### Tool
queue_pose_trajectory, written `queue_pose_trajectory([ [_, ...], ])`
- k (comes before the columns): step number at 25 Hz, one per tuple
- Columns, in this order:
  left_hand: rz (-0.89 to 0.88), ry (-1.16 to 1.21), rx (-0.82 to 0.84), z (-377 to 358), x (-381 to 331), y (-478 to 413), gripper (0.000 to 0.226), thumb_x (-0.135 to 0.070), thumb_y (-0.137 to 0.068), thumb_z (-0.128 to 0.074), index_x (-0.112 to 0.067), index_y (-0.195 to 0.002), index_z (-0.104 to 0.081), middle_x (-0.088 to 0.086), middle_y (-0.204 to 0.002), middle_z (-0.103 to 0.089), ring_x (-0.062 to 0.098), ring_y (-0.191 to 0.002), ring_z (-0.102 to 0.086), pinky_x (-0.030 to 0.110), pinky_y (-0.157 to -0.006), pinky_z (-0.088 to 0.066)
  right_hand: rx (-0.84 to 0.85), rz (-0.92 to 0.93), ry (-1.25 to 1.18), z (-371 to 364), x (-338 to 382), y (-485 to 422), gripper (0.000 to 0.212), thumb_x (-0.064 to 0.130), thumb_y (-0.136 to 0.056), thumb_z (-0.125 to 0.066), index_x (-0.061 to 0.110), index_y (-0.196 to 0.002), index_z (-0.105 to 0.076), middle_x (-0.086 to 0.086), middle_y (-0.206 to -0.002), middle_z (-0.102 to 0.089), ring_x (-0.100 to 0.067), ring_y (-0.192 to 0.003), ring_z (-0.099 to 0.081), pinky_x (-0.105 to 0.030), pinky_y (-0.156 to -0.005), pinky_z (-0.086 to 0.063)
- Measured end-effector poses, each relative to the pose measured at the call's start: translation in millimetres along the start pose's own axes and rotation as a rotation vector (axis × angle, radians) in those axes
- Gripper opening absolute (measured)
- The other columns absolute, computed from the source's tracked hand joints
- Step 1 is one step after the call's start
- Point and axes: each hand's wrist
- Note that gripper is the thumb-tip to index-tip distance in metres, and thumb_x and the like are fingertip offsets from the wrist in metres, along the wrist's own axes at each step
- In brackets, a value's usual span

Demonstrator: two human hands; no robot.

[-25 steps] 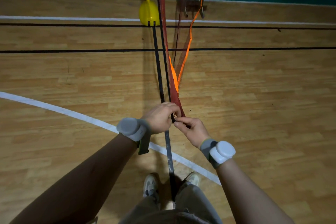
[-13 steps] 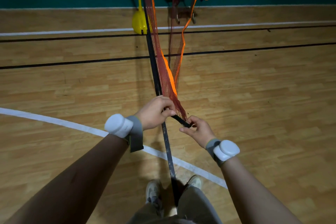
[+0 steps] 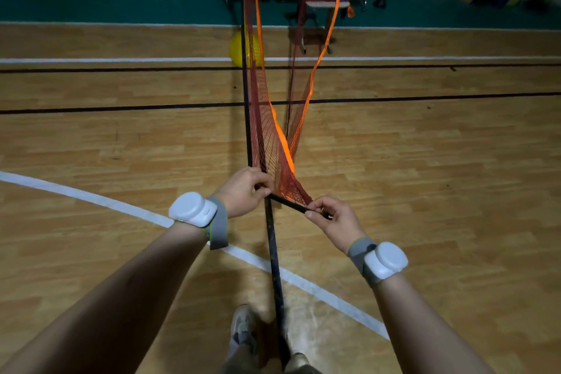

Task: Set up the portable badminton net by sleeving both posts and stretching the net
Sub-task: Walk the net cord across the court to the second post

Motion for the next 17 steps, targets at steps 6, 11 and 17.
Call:
queue_pose_trajectory([
  [6,-0.067,-0.118,0.085,-35,-47,8,0.032,0.000,-0.080,-0.046,-0.014,-0.105,-0.060,0.001,-0.120,-0.047,0.017,-0.118,-0.041,0.027,-0.099,-0.035,0.109,0.000,-0.063,5,-5,30,0.011,0.002,-0.080,-0.067,0.012,-0.085,-0.066,0.010,-0.065,-0.050,0.005,-0.060,-0.047,-0.006,-0.064,-0.038],
  [11,-0.078,-0.103,0.104,-62,-75,22,0.034,-0.002,-0.083,-0.044,-0.012,-0.113,-0.056,0.003,-0.115,-0.051,0.017,-0.116,-0.042,0.026,-0.096,-0.037,0.061,0.074,0.065,20,-5,46,0.015,0.002,-0.078,-0.067,0.006,-0.093,-0.067,-0.001,-0.087,-0.061,-0.006,-0.077,-0.053,-0.012,-0.072,-0.039],
  [17,-0.088,-0.094,-0.019,-63,-89,38,0.011,-0.002,-0.078,-0.049,-0.007,-0.080,-0.059,0.004,-0.088,-0.054,0.020,-0.095,-0.048,0.023,-0.079,-0.036,-0.006,0.142,0.150,27,-19,60,0.013,0.007,-0.077,-0.071,0.005,-0.079,-0.059,0.000,-0.093,-0.046,-0.009,-0.086,-0.046,0.003,-0.075,-0.031],
])
Point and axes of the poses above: each hand's wrist, its own y-axis away from the middle knuckle, its own z-axis out of the back of the hand, x = y × z
